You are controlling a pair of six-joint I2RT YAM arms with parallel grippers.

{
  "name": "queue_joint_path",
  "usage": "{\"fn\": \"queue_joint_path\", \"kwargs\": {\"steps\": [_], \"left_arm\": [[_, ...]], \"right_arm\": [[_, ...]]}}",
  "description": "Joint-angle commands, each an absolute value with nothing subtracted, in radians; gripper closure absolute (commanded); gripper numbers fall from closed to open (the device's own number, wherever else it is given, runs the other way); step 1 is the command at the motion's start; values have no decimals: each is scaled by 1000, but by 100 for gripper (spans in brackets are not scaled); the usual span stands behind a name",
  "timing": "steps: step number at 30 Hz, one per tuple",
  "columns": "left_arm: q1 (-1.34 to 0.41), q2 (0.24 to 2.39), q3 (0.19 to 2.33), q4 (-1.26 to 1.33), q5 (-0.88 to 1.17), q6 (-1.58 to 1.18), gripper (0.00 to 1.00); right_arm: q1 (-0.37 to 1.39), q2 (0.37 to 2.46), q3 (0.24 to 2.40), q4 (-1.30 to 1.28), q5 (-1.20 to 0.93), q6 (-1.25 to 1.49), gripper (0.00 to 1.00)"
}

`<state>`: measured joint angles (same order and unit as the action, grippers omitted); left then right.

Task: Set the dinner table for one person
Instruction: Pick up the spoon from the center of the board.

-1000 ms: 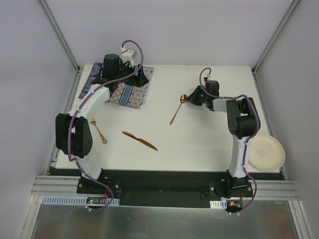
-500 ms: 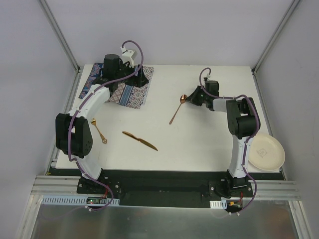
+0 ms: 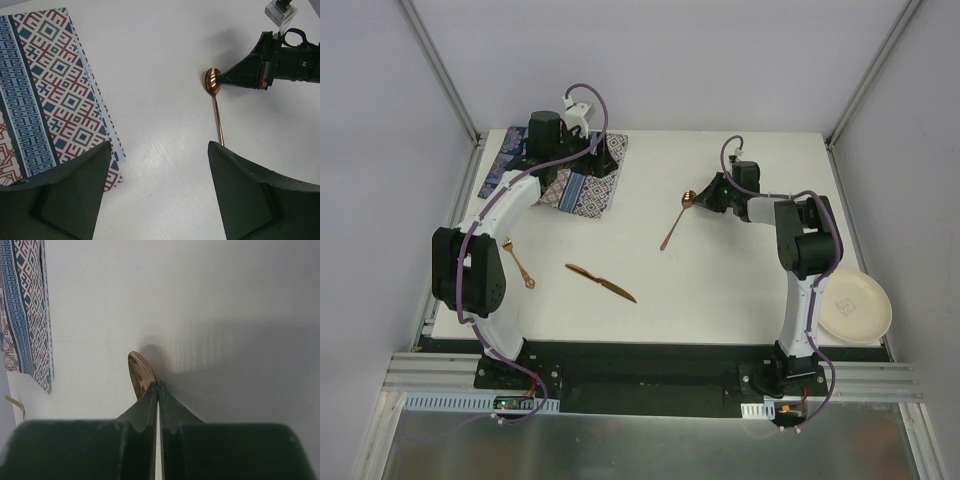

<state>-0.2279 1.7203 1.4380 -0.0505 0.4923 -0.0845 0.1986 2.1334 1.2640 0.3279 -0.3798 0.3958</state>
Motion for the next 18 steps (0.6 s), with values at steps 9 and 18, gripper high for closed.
{"fn": "queue_joint_path", "kwargs": {"steps": [9, 18], "left_arm": [[-233, 1681, 1420, -31, 497, -55, 23], [-238, 1687, 1416, -32, 497, -54, 23]], "right_arm": [[189, 2057, 1256, 273, -357, 367, 99], [135, 1957, 1160, 259, -315, 354, 99]]}}
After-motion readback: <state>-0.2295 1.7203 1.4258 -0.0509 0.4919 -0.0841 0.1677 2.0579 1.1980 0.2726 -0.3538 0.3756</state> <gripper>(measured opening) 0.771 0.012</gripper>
